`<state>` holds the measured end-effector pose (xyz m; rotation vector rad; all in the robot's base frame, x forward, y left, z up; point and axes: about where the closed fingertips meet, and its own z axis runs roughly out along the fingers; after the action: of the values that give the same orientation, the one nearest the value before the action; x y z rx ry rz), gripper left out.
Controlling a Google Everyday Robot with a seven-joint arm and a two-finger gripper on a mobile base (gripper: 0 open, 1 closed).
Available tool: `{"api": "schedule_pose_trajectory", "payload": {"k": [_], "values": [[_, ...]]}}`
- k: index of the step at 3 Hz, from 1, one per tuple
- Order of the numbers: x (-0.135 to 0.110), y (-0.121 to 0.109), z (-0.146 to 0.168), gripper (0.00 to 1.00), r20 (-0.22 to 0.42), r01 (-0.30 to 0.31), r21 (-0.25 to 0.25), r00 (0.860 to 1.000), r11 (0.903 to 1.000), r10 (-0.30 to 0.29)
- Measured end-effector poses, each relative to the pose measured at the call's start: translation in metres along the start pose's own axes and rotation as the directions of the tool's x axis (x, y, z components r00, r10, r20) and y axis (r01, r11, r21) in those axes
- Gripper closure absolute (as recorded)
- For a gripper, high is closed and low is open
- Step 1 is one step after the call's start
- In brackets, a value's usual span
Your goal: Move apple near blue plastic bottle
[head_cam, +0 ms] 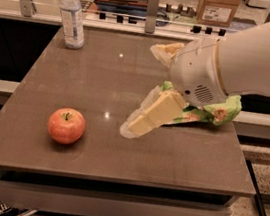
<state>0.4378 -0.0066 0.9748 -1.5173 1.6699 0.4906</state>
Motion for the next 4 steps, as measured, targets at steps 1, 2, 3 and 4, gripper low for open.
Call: {"api": "schedule_pose_trajectory", "payload": {"k": [1, 2, 3, 4], "values": [[-0.021, 0.014, 0.034, 0.00, -0.015, 0.001, -0.012, 1.000, 0.9999, -0.002], [-0.022, 0.013, 0.043, 0.00, -0.006, 0.003, -0.025, 1.000, 0.9997, -0.003], [-0.013, 0.014, 0.072, 0.00, 0.022, -0.031, -0.065, 0.999, 0.9974, 0.032], [-0.001, 0.020, 0.104, 0.00, 0.057, -0.069, -0.096, 0.996, 0.9930, 0.075]]}}
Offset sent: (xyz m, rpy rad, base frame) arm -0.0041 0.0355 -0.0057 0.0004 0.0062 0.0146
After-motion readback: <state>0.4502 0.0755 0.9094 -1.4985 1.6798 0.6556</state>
